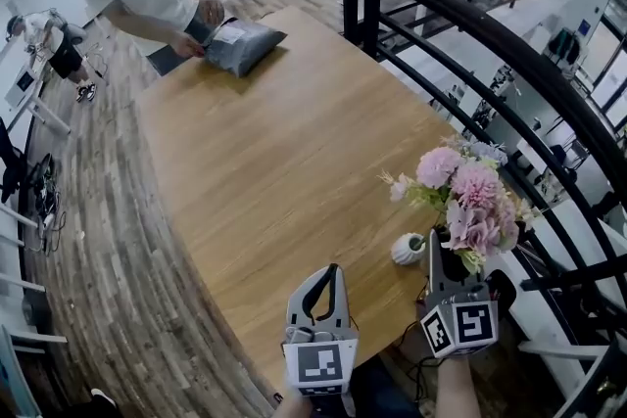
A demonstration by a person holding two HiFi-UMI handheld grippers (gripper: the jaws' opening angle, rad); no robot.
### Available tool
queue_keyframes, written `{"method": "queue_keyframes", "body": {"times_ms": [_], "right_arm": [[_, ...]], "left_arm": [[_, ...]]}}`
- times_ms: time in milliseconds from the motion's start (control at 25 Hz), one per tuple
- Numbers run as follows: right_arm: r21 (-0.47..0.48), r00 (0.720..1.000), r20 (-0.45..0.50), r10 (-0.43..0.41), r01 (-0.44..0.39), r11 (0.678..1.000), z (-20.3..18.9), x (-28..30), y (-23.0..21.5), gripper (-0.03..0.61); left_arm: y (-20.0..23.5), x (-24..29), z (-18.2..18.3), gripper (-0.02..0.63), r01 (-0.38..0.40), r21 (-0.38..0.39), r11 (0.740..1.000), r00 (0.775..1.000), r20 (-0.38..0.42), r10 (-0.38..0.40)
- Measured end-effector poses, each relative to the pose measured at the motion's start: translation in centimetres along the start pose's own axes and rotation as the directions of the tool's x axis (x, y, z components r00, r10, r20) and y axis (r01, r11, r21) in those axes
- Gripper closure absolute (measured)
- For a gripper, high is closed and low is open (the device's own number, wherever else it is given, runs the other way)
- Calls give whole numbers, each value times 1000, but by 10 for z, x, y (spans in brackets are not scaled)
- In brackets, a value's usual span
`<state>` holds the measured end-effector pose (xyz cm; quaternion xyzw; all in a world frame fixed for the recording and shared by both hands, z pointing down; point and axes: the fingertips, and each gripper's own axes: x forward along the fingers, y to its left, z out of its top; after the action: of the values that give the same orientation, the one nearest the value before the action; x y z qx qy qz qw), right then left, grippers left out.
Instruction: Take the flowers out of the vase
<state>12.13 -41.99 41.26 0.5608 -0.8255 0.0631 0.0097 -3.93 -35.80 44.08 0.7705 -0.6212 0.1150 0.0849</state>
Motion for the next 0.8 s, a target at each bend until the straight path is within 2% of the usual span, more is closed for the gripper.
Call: {"method": "queue_keyframes", "body": {"times_ms": [440, 800], "right_arm": [[-29, 998, 60, -36, 38, 999, 46, -8, 17, 523], [-44, 994, 101, -31, 35, 998, 73, -24, 29, 523]], "left_arm": [[16, -14, 16, 571, 15, -11, 1000, 999, 44, -15], [12, -24, 36, 571, 31, -19, 999, 995, 95, -29]]}}
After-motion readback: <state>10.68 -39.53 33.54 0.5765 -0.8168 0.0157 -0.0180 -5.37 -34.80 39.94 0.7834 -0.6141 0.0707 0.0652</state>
